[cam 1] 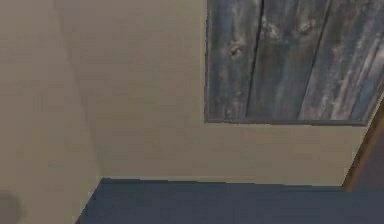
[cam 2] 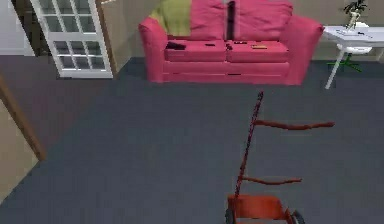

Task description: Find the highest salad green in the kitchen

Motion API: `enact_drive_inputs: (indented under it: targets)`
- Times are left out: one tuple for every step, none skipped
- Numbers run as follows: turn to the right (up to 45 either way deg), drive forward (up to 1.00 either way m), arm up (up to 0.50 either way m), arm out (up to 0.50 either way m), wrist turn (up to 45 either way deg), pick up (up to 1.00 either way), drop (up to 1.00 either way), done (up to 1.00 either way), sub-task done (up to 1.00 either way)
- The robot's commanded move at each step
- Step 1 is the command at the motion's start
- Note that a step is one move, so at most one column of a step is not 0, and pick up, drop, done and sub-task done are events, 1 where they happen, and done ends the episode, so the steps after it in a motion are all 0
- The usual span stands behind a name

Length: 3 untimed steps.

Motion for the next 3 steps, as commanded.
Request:
enact_drive_inputs:
  targets:
    - [0.0,0.05,0.00,0.00,0.0,0.00,0.00,0.00,0.00]
    - [42.0,0.00,0.00,0.00,0.0,0.00,0.00,0.00,0.00]
    - [0.0,0.65,0.00,0.00,0.0,0.00,0.00,0.00,0.00]
